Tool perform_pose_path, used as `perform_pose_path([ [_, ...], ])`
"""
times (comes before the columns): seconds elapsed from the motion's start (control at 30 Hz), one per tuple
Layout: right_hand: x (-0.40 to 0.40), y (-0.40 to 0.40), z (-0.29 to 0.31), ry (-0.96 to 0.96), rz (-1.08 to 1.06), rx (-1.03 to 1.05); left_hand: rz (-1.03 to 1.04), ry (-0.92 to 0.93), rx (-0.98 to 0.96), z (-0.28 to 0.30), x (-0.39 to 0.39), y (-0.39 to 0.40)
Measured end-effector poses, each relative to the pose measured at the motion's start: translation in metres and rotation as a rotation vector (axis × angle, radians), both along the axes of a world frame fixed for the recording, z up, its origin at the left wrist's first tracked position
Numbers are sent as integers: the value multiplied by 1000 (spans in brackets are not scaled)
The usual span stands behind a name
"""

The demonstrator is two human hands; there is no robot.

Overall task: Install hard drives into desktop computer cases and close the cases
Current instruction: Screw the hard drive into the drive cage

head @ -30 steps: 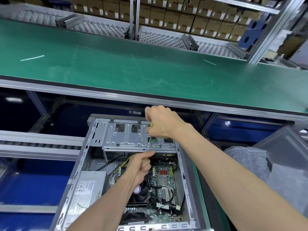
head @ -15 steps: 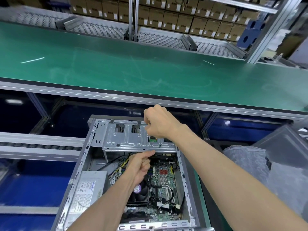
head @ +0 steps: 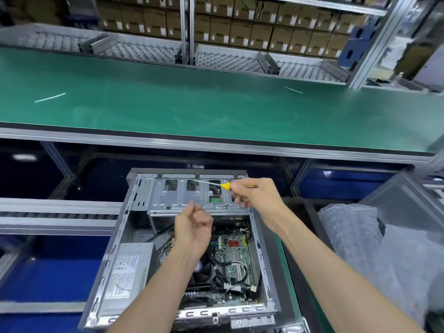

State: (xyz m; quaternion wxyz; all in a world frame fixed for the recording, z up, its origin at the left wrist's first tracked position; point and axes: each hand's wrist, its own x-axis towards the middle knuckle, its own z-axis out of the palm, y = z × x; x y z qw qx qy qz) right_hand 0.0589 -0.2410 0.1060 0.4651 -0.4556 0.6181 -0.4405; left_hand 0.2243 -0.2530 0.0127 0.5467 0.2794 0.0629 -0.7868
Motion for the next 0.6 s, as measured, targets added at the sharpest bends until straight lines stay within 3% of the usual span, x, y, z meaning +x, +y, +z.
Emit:
perform_pose_path([
  [0.13, 3, 13, -8, 142, 84, -26, -48, 95, -132, 6, -13, 4],
  [0.33, 0, 20, -13, 770, 361, -44, -118, 212, -248, 21, -26, 8],
  [0.6, -2, 24, -12, 897, 242, -273, -159, 151, -277, 37, -46, 8],
])
